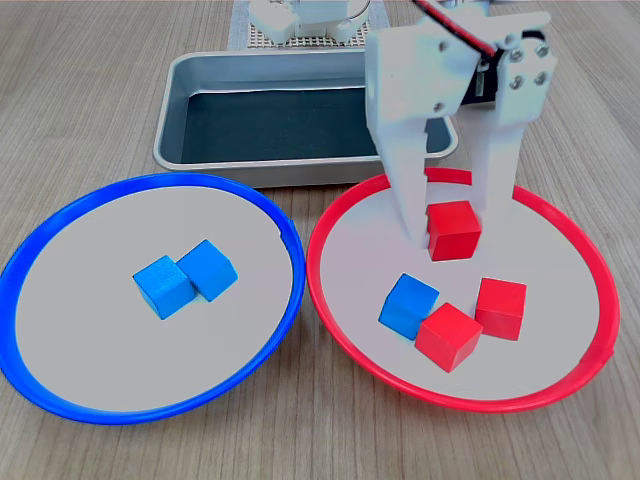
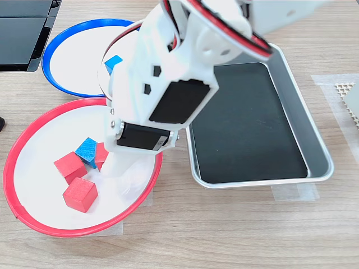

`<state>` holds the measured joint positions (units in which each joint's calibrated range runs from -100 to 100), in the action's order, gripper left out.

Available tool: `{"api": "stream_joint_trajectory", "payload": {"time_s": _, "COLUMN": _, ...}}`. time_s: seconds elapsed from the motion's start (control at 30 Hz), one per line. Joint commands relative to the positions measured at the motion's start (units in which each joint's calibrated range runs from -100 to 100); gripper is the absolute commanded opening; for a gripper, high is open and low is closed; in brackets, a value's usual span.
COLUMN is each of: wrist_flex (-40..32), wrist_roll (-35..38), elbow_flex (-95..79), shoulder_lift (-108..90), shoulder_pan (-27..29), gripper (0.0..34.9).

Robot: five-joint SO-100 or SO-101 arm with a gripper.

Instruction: Relocate any misplaced blocks to their matching dishes.

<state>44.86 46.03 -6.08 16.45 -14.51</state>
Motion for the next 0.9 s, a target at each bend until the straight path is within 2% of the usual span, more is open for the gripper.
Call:
{"api": "stream_joint_trajectory", "payload": {"time_s": 0.0, "wrist_flex": -0.58, "wrist_roll": -1.12, "elbow_flex": 2.30, "shoulder_lift": 0.90, "shoulder_pan": -0.69, "gripper": 0.3}}
{"api": "stream_joint_trajectory", "payload": {"time_s": 0.37, "wrist_flex": -0.16, "wrist_roll": -3.08, "elbow_flex": 6.49, "shoulder_lift": 5.76, "shoulder_pan": -1.91, "gripper": 0.3}}
{"api": "stream_joint_trajectory", "payload": {"time_s": 0.57, "wrist_flex": -0.16, "wrist_roll": -3.76, "elbow_flex": 7.49, "shoulder_lift": 6.79, "shoulder_pan": -2.76, "gripper": 1.8}}
{"api": "stream_joint_trajectory", "payload": {"time_s": 0.63, "wrist_flex": -0.16, "wrist_roll": -3.91, "elbow_flex": 7.58, "shoulder_lift": 7.04, "shoulder_pan": -2.76, "gripper": 3.7}}
{"api": "stream_joint_trajectory", "payload": {"time_s": 0.8, "wrist_flex": 0.33, "wrist_roll": -4.05, "elbow_flex": 7.67, "shoulder_lift": 7.21, "shoulder_pan": -2.85, "gripper": 11.6}}
{"api": "stream_joint_trajectory", "payload": {"time_s": 0.87, "wrist_flex": 0.33, "wrist_roll": -4.05, "elbow_flex": 7.67, "shoulder_lift": 7.21, "shoulder_pan": -2.85, "gripper": 12.6}}
